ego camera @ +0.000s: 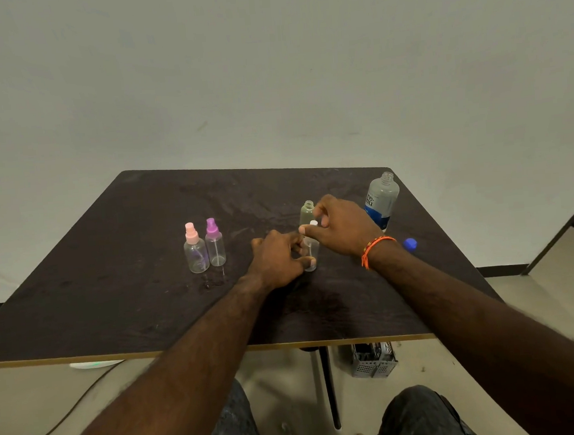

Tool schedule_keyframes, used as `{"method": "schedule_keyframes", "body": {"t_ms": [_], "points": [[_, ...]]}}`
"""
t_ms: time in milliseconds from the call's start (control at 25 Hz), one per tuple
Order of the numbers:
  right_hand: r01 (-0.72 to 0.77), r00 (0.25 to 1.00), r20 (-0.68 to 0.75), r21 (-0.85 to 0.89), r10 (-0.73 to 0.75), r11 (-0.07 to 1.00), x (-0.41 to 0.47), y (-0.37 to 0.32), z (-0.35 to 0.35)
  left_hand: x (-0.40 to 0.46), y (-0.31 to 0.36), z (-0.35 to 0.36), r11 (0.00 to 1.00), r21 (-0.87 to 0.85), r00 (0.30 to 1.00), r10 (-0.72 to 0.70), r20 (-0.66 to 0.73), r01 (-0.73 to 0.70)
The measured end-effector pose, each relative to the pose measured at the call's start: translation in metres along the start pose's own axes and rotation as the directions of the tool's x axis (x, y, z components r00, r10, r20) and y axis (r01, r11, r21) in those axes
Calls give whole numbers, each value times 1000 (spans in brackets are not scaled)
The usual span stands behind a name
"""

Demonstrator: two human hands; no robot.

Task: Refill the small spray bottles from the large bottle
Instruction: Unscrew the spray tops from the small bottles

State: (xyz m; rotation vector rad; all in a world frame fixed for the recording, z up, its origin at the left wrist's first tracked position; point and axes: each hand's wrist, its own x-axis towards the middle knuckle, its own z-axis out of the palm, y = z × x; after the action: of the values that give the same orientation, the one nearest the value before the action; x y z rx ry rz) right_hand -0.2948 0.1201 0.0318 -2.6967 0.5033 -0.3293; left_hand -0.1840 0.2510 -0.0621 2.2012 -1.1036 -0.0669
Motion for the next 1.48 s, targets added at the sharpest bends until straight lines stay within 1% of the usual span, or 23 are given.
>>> {"method": "schedule_keyframes", "body": {"t_ms": [80,160,280,440,480,560,640,680,800,920,1000,1080,1200,1320,1400,1480], "points": [[-13,1000,25,-47,14,999,3,-3,0,0,1,0,1000,14,1000,-1,-1,1],[-6,999,47,-56,9,998,4,-5,1,0,0,2,1000,22,1000,3,0,-3],[18,996,83,-10,-17,1000,3,-5,2,0,-2,3,1000,11,1000,-6,5,5],[98,986,130,23,-100,995,0,-2,-2,0,0,3,1000,22,1000,-3,0,3],[100,985,137,42,-105,994,-1,-2,-2,-1,0,3,1000,19,1000,-3,-1,3],[53,988,139,69,-62,996,-2,-2,1,-1,0,3,1000,9,1000,-1,-1,1],[23,994,106,24,-25,999,-2,-2,3,-2,1,3,1000,10,1000,-5,-1,5],[33,996,81,3,-33,999,-2,-2,3,-3,2,3,1000,14,1000,-11,1,11],[65,998,-12,28,-64,998,0,-8,-8,-4,3,1,1000,18,1000,-17,2,17],[65,988,-143,64,-56,996,0,-9,-30,-5,2,1,1000,16,1000,-11,0,11],[38,974,-227,113,-11,993,0,-2,-40,-6,3,0,1000,12,1000,-18,1,18],[-1,946,-317,216,71,976,-5,9,-43,-6,4,-1,1000,10,1000,-25,5,25],[-62,868,-442,353,225,934,-21,30,-39,-6,5,1,999,-17,999,-34,-12,34],[-178,823,-450,376,347,909,-39,61,-19,-6,5,5,999,-35,999,-31,-31,30],[-269,810,-413,368,416,890,-50,81,-2,-6,5,6,999,-25,999,-22,-24,21],[-322,799,-395,356,454,877,-62,99,9,-4,5,5,1000,-19,1000,-15,-15,15]]}}
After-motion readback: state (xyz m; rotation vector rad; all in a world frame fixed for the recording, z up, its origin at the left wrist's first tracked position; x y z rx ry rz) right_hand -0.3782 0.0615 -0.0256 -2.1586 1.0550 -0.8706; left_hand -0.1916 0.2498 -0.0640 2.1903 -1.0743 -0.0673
